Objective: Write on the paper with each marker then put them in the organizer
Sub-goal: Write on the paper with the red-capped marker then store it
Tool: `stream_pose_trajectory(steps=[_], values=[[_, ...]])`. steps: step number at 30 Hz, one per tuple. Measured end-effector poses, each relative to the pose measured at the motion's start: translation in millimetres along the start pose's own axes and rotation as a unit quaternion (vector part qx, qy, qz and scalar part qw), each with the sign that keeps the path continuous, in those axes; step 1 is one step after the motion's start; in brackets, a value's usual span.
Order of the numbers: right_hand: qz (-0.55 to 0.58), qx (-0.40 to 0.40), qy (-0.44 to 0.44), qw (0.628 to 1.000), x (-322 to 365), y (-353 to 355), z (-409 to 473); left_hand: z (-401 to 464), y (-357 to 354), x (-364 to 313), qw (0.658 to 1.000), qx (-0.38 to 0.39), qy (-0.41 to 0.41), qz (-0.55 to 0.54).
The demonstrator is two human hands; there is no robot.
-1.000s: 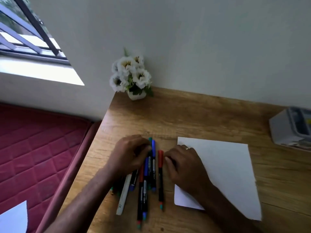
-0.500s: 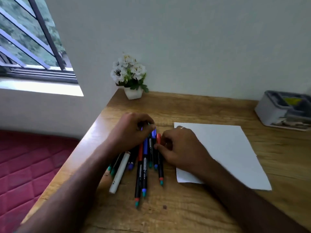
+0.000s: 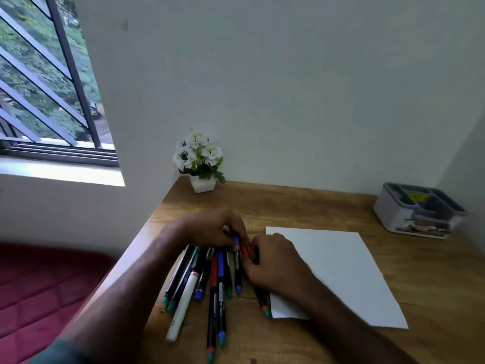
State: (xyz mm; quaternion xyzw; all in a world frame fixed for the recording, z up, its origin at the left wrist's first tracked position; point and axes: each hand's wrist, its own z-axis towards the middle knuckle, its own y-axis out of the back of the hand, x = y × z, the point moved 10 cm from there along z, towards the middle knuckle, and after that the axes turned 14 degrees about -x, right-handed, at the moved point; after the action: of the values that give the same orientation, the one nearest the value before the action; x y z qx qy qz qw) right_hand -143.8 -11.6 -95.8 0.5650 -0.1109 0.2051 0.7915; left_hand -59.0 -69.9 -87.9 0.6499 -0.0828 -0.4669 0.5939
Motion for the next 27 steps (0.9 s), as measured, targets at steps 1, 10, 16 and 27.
stream_pose_trajectory(steps=[1, 10, 16, 27], values=[[-0.003, 0.008, 0.000, 1.000, -0.8, -2.3, 1.8, 0.6, -0.5, -0.1, 1.000, -0.001, -0.004, -0.004], [0.181, -0.014, -0.110, 0.977, -11.4, 19.5, 7.3, 3.0, 19.4, -28.1, 0.988, -0.086, -0.066, -0.114], [0.357, 0.068, -0.154, 0.919, -9.2, 27.3, 6.3, 0.9, 38.7, -29.1, 0.952, -0.169, -0.044, -0.253], [0.194, -0.002, -0.028, 0.981, -19.7, 45.7, 11.3, 4.4, 26.5, -38.0, 0.947, -0.162, -0.044, -0.274]])
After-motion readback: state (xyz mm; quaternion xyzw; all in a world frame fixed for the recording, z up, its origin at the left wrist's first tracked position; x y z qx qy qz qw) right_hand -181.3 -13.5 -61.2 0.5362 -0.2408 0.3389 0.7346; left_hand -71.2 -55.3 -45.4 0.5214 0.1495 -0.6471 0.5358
